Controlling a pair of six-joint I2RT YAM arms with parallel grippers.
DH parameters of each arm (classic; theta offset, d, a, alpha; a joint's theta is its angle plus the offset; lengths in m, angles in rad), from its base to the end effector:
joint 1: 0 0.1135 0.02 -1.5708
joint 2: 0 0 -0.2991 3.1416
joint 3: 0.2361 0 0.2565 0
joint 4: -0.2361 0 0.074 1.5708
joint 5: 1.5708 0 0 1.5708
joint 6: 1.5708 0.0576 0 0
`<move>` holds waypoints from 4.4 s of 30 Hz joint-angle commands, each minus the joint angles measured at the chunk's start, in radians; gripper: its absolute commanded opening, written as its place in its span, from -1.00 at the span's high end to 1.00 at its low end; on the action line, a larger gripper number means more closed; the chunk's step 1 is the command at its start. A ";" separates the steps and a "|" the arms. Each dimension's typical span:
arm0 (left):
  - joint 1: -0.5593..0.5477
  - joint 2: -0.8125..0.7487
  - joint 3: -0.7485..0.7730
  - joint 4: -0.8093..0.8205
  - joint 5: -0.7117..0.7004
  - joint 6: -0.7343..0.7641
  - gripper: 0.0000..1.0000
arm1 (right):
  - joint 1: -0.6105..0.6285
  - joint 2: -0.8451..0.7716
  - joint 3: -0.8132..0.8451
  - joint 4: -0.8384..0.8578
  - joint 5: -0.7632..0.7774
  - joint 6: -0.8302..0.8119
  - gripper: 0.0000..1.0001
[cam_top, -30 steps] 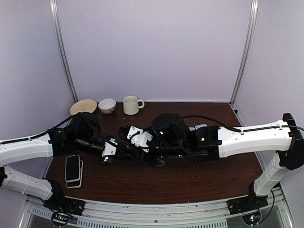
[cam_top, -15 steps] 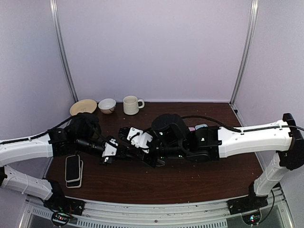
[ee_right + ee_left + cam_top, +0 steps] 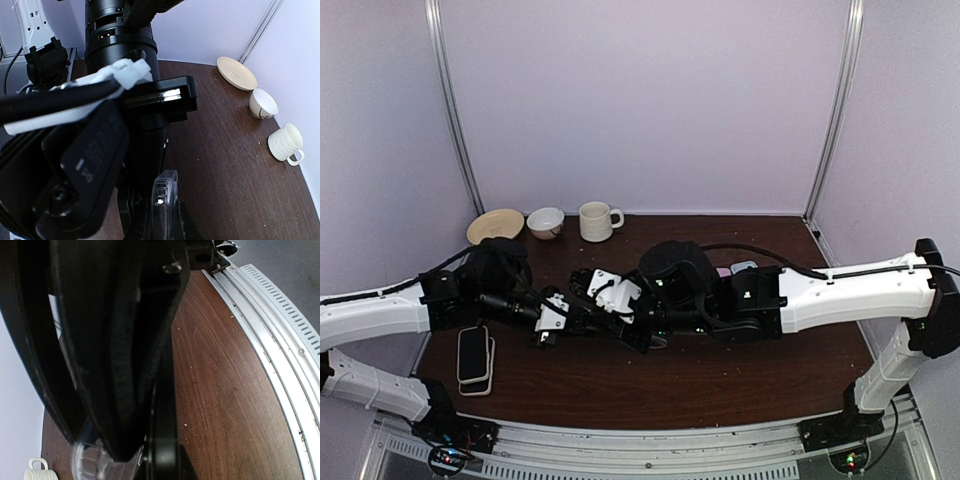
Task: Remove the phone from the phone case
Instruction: Remove the phone case from the phone, then place the phone case at the center of the board, then pass from the left arm to the right
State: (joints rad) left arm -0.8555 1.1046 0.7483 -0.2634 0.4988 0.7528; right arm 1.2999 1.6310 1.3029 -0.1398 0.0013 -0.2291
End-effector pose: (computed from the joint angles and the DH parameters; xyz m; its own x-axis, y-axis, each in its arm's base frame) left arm 0.1377 -0.2005 0.2776 0.3499 0.5127 -0.7840 0.9306 -0.0940 0.3538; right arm 0.1100 0.3959 0.3291 0.1012 -0.4842 -0.8691 -0.9655 0.1630 -0.2033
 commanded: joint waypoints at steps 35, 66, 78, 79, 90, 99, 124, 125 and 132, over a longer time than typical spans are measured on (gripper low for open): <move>0.005 -0.092 0.030 0.095 -0.106 0.040 1.00 | -0.002 -0.174 -0.187 -0.169 0.284 0.078 0.90; 0.005 -0.111 0.030 0.084 -0.100 0.047 1.00 | -0.564 -0.064 -0.202 0.045 0.258 0.820 1.00; 0.004 -0.108 0.030 0.083 -0.098 0.046 1.00 | -0.680 0.228 -0.092 0.238 0.024 1.021 1.00; 0.004 -0.108 0.029 0.082 -0.099 0.046 1.00 | -0.685 0.247 -0.086 0.254 0.009 1.029 1.00; 0.005 -0.106 0.028 0.081 -0.098 0.047 1.00 | -0.741 0.339 -0.091 0.282 -0.121 1.041 0.55; 0.004 -0.100 0.028 0.081 -0.097 0.046 1.00 | -0.780 0.333 -0.083 0.218 -0.147 0.960 0.41; 0.007 0.036 0.137 0.083 -0.178 -0.308 1.00 | -0.698 -0.135 -0.248 0.114 -0.196 0.401 -0.91; 0.008 0.045 0.151 0.076 -0.184 -0.333 1.00 | -0.689 -0.158 -0.267 0.132 -0.207 0.383 -0.93; 0.016 0.143 0.304 -0.052 -0.284 -0.536 1.00 | -0.600 -0.345 -0.394 0.251 -0.267 0.175 -0.99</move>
State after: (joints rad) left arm -0.8516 1.2083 0.9337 -0.3099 0.2844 0.3851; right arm 0.6521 1.3796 0.9627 0.0185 -0.2089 0.1181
